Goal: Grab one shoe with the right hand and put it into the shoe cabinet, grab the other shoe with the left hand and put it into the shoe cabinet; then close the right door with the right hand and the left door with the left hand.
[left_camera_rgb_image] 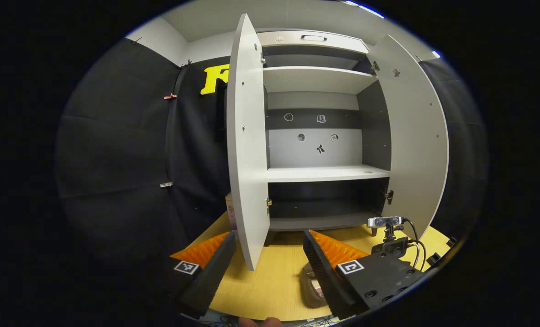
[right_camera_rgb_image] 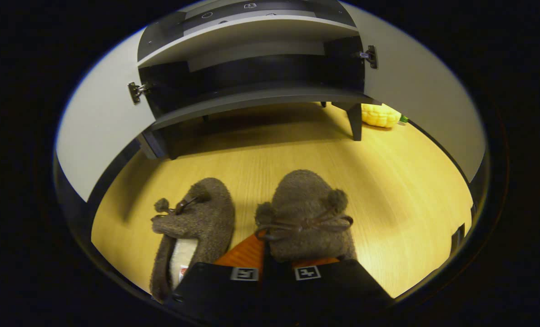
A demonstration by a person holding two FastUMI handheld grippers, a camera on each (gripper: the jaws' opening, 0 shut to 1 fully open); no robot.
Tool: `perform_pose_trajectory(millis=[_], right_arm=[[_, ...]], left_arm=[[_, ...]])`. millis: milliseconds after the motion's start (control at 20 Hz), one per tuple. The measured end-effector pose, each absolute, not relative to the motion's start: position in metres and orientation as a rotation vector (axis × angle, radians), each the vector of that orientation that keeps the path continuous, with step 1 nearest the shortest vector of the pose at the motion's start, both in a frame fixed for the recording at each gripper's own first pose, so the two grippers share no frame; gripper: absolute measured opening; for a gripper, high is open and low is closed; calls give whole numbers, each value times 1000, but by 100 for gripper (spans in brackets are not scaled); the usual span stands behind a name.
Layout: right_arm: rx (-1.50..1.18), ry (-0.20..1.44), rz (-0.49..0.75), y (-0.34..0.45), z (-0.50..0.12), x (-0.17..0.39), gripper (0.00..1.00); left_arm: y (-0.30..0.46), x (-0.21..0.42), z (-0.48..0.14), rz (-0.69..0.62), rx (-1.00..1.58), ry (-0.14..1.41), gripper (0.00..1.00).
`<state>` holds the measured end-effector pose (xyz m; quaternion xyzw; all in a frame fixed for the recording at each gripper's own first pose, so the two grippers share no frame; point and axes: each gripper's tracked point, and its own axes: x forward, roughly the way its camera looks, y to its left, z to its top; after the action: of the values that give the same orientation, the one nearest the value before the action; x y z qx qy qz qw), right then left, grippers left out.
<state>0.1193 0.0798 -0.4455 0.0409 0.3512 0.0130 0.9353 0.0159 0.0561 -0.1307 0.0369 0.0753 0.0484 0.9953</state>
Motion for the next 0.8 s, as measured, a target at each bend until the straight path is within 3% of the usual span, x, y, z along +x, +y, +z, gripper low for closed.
perform_pose_trajectory(millis=[50, 100, 200, 450, 800], right_arm=[[75, 711, 32, 81, -444, 118, 17], [58, 702, 32, 78, -443, 118, 17], [63, 704, 56, 80, -437, 115, 7], [90, 686, 77, 77, -388, 104, 7], [92, 572, 108, 66, -259, 117, 7]], left_arm=[[58, 15, -130, 100, 76, 154, 95], [60, 15, -131, 103, 77, 155, 95], [59, 16, -130, 99, 75, 157, 95], [56, 16, -127, 89, 78, 162, 95], [45, 16, -127, 62, 56, 182, 95]])
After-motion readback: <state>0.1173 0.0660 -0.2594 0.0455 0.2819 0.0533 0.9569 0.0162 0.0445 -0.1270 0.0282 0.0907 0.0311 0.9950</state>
